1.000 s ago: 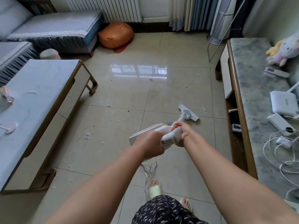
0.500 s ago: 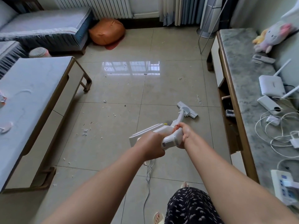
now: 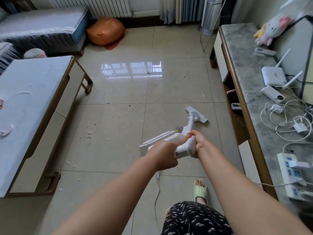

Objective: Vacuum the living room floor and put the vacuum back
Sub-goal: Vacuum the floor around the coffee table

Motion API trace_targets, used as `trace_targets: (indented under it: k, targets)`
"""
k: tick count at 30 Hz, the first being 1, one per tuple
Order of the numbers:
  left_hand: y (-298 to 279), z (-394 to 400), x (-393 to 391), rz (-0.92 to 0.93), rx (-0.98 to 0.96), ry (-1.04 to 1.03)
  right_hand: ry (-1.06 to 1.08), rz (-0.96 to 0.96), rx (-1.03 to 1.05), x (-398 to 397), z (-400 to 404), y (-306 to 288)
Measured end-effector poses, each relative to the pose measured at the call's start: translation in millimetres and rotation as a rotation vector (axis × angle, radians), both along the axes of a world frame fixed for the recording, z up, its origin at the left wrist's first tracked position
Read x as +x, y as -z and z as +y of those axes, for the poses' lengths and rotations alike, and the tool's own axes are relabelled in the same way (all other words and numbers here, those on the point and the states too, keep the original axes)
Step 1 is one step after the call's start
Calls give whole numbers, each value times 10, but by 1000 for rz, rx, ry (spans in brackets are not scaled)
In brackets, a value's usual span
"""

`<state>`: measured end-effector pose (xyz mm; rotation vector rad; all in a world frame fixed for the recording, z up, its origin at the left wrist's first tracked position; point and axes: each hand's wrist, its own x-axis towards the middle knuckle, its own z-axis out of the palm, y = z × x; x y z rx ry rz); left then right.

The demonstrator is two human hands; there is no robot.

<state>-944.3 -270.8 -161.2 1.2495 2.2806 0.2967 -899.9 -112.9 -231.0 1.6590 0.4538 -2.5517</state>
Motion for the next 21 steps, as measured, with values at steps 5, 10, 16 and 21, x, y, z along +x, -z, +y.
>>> trace_targets:
  k: [5,10,16,21]
  targets:
    - [43,134,166,-36,8,-8,7,27,-47,119,203,94]
    - [76,460,225,-30,8,-67,-25,52,-73,109,559,84]
    - [38,981,168,-53,17,-84,-2,75,-102,57,1077,43]
    - [47,1382,160,-52,16,-92,-5,65,-115,41,1488,67]
